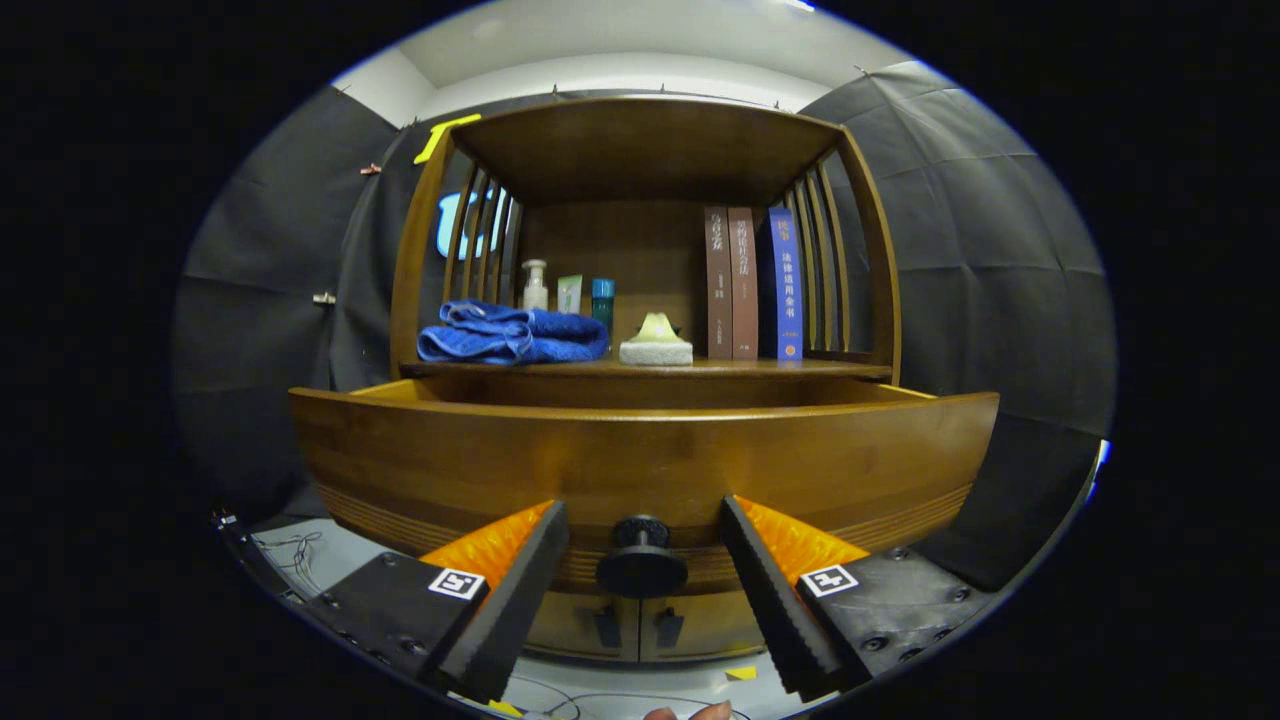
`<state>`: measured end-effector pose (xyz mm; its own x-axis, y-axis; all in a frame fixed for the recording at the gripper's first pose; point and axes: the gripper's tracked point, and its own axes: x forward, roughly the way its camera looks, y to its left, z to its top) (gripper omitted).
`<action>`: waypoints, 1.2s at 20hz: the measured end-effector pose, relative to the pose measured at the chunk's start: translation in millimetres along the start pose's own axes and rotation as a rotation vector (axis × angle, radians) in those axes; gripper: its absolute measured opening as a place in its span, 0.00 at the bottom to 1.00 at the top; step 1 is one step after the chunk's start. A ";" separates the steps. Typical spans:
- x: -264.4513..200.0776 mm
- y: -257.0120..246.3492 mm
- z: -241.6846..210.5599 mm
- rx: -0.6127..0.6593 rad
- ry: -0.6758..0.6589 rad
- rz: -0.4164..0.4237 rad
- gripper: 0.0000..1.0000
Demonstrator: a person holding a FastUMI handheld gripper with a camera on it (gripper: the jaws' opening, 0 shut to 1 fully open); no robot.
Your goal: Pull open the drawer, take out the items inside it, and place them on the countertop above the cabinet.
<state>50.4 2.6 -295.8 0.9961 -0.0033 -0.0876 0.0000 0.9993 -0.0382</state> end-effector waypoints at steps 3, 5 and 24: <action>-6.6 -7.8 0.0 0.002 0.000 -0.002 0.99; -1.6 -6.9 1.2 -0.001 0.002 -0.007 0.99; 129.3 3.7 6.1 -0.008 0.056 -0.026 1.00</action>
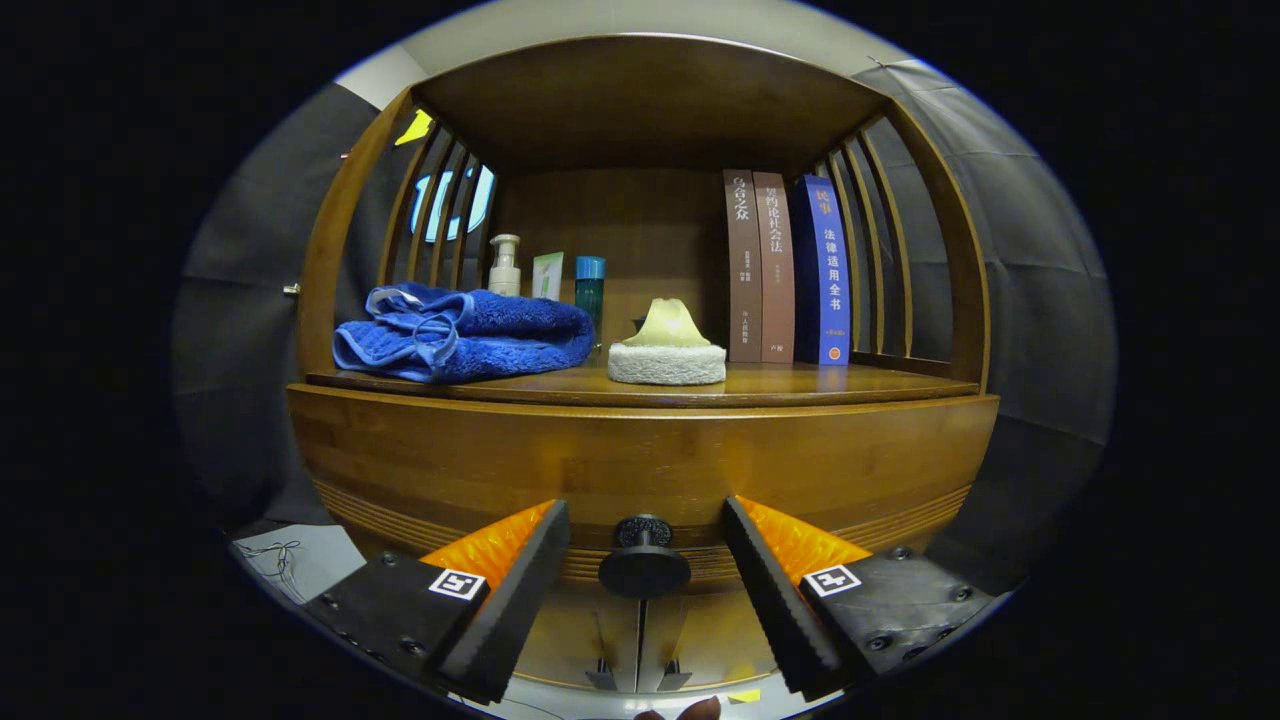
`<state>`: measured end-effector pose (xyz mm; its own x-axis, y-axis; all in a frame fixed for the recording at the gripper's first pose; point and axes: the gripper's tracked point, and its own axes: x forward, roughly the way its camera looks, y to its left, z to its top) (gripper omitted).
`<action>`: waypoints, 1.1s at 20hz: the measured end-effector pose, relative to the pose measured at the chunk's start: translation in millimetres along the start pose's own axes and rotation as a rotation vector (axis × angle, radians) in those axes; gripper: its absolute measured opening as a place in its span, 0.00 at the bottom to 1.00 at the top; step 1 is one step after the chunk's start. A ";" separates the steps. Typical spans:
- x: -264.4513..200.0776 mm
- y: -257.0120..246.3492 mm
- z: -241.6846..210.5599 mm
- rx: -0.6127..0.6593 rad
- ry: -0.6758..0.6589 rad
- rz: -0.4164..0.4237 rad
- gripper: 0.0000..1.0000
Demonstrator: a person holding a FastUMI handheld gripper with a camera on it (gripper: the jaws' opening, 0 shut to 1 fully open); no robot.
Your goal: Pull open the drawer, take out the items inside it, and place them on the countertop above the cabinet.
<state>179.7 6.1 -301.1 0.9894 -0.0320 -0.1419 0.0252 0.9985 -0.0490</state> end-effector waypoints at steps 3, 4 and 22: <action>2.3 1.4 -1.0 -0.015 -0.002 -0.004 1.00; 0.3 1.4 -2.8 -0.031 0.002 -0.004 1.00; -57.4 -23.5 57.5 0.058 -0.007 -0.028 0.99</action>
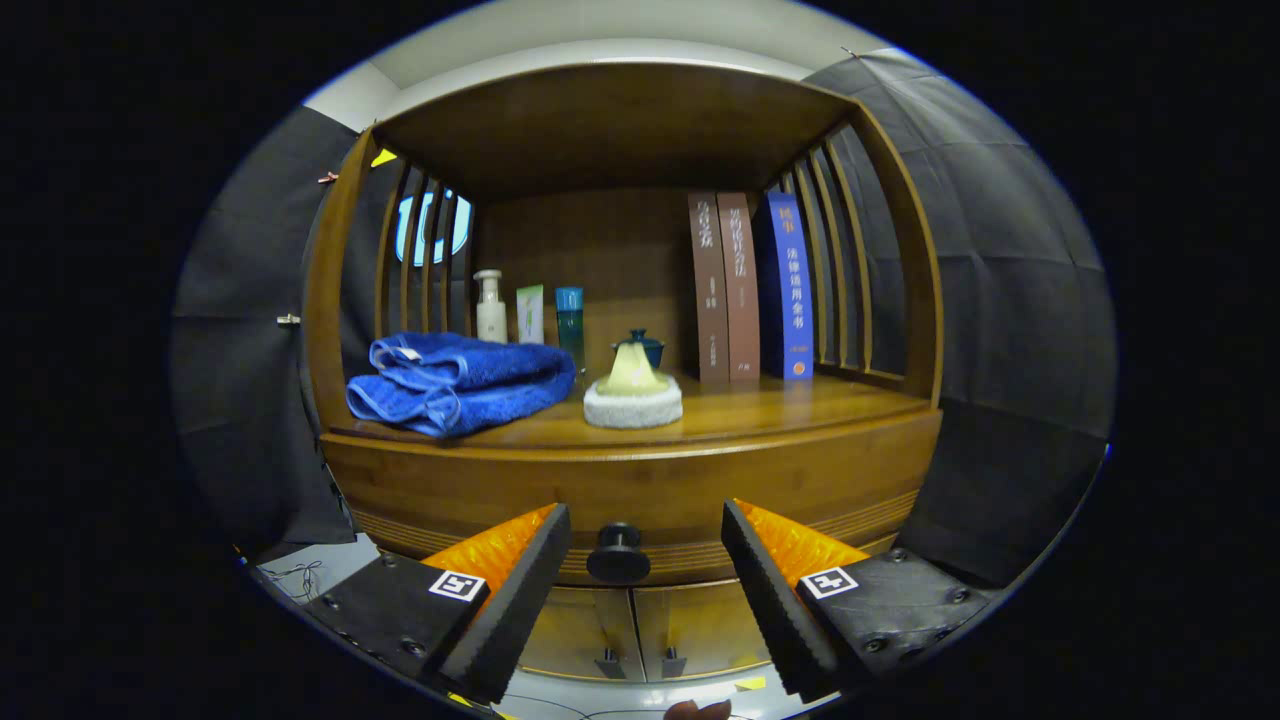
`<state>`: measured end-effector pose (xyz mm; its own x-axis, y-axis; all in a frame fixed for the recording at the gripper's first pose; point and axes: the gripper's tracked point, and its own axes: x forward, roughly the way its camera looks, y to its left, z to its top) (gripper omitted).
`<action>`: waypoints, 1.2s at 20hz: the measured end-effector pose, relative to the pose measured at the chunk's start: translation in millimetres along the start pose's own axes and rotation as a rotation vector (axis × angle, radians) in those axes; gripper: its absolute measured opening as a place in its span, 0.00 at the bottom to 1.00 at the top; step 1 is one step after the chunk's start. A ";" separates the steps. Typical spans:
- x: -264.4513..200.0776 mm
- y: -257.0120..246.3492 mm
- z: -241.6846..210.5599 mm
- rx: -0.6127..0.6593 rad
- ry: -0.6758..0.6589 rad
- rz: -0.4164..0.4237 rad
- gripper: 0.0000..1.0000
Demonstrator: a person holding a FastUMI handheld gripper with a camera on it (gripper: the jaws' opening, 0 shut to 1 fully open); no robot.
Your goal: Pull open the drawer, take out the items inside it, and place them on the countertop above the cabinet.
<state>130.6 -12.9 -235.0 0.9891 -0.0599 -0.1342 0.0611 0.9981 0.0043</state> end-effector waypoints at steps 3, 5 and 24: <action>-20.7 2.4 52.2 -0.021 -0.038 0.000 0.98; -35.3 4.7 85.3 -0.044 -0.051 -0.003 0.98; -130.4 38.3 170.7 -0.003 -0.085 0.106 0.99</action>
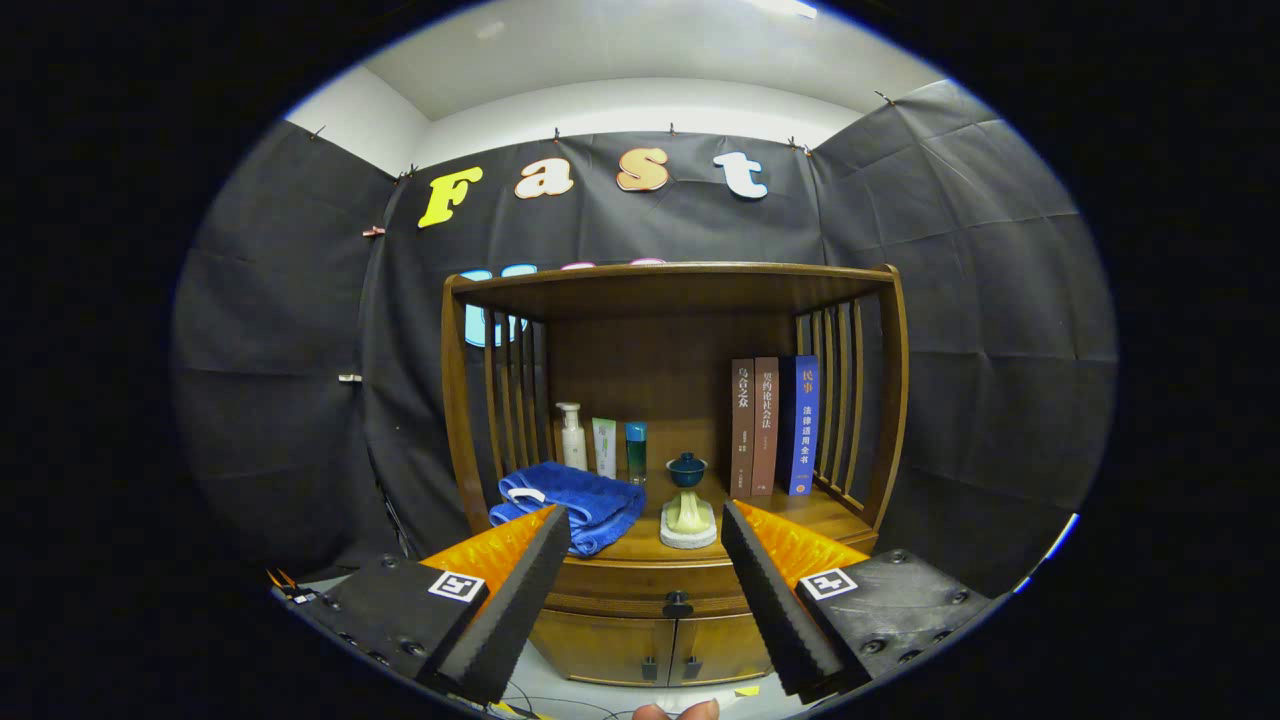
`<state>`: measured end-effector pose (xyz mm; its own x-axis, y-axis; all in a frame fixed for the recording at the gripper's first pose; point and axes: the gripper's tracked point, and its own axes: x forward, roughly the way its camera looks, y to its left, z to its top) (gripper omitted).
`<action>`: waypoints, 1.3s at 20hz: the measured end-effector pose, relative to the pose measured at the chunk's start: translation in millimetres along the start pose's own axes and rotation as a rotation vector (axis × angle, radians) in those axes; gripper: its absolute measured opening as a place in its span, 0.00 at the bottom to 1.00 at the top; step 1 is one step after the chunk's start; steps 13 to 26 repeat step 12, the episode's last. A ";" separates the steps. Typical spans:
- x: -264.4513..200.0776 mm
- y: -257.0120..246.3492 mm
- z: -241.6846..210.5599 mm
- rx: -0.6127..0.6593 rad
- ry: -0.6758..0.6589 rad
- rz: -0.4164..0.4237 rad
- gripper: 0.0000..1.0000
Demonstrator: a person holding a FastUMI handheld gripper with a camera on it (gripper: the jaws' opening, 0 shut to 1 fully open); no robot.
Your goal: Pull open the drawer, take out the items inside it, and place them on the countertop above the cabinet.
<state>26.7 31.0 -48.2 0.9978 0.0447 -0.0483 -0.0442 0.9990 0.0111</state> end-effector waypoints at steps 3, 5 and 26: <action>-0.1 -1.2 -7.5 0.028 0.011 0.003 0.99; 0.5 -5.8 -10.5 0.038 0.017 -0.002 0.99; 0.5 -11.6 -2.4 0.024 -0.004 -0.016 0.98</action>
